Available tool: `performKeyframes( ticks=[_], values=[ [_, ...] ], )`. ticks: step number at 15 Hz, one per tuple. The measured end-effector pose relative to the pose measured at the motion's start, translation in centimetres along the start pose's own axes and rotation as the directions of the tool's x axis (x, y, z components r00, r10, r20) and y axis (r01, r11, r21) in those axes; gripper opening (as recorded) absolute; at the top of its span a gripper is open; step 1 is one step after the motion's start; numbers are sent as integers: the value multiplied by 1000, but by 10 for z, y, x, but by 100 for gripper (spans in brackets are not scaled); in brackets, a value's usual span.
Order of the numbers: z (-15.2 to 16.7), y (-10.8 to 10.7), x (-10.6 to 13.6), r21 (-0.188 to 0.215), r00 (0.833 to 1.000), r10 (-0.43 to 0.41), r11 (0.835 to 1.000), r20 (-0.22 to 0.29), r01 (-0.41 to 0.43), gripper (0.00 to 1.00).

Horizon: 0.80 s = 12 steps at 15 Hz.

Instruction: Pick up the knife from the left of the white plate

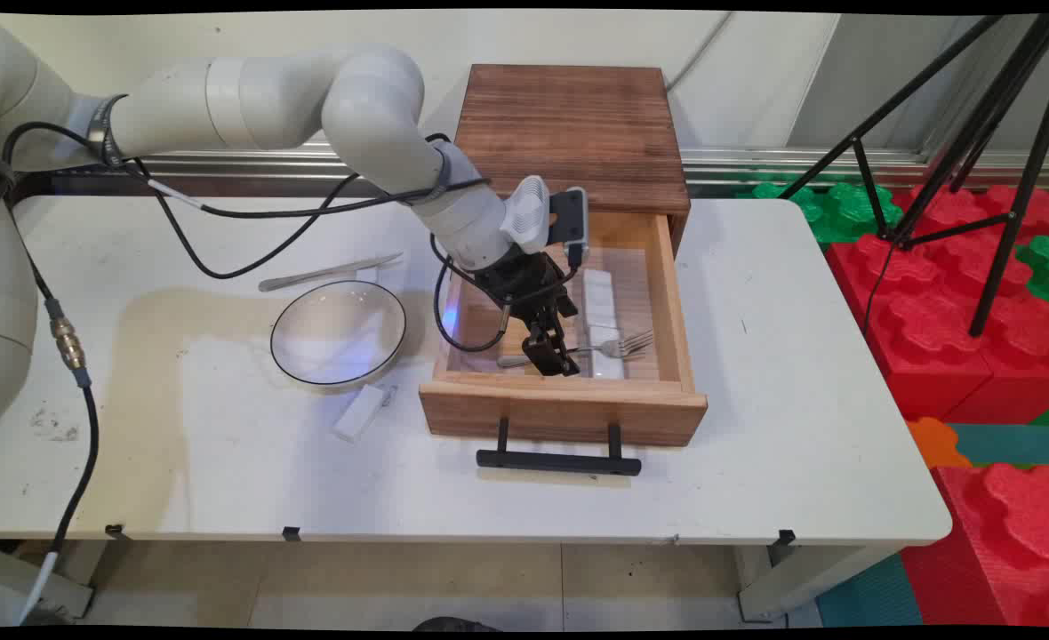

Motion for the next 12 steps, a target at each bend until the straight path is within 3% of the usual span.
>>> performKeyframes(
  ticks=[12],
  values=[
    [-63, -6, -14, 56, 994, -60, 996, -91, 65, 100]
  ],
)
